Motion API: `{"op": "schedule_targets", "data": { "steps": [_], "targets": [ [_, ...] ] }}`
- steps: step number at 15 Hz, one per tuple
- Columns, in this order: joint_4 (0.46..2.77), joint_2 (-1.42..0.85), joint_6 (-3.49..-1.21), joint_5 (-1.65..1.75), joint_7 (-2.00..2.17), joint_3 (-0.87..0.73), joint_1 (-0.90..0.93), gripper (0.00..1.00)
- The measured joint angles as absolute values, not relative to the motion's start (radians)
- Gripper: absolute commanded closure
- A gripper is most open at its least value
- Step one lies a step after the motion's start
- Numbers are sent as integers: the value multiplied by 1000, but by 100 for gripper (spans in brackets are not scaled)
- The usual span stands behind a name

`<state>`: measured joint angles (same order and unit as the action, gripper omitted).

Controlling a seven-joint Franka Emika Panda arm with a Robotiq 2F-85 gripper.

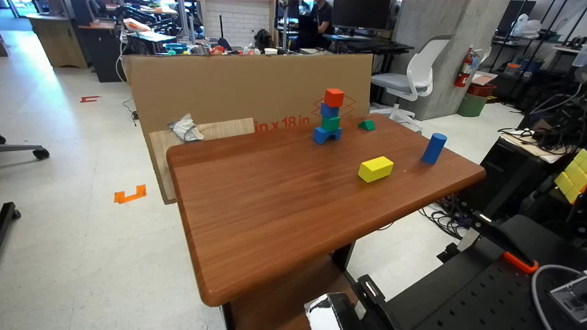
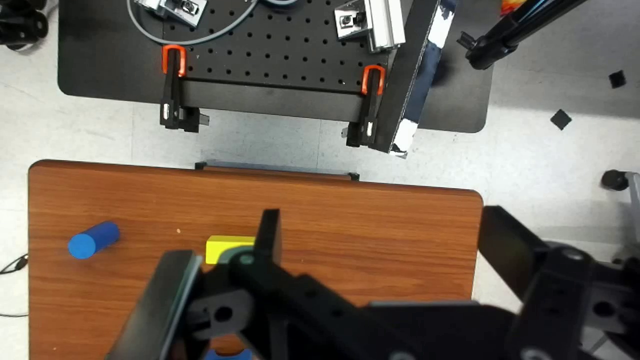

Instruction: Pick the orange block and put it on the table

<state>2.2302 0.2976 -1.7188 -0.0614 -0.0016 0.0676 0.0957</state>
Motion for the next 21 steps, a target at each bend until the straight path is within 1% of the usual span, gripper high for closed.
{"op": "schedule_targets", "data": {
  "steps": [4,12,21],
  "targets": [
    [2242,255,-1746,-62,27,71,96,0],
    [2233,53,-1931,-59,77,58,70,0],
    [2203,-44,-2167,72,77,-1,2,0]
  ]
}}
